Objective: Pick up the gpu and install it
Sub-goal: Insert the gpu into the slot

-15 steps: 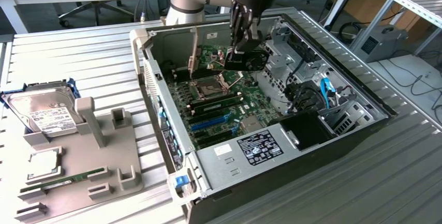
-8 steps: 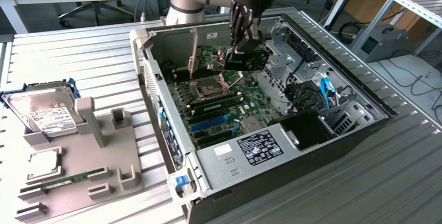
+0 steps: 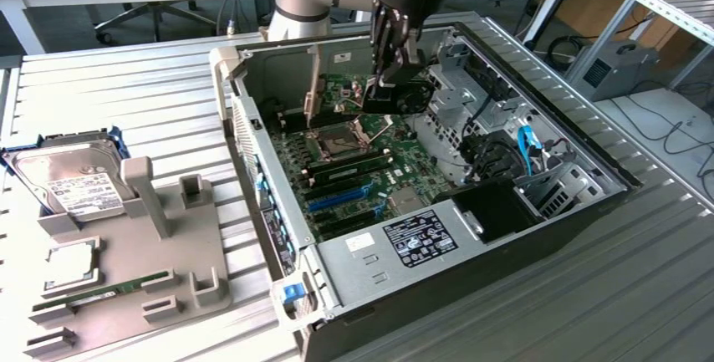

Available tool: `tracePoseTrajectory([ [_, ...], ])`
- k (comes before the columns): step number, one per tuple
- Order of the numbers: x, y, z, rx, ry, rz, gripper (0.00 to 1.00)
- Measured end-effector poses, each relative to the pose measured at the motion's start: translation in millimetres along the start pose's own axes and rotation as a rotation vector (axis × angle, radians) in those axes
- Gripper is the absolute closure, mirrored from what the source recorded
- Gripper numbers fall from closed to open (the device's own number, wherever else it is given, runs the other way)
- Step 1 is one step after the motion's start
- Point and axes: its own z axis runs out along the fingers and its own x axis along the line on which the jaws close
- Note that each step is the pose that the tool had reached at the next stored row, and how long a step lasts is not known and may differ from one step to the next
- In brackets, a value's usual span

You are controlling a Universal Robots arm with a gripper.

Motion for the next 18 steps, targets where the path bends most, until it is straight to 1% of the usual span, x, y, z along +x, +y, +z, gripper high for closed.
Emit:
tracePoseTrajectory([
  [18, 0.0, 0.0, 0.1, -0.0008, 0.0012, -0.030, 0.74],
])
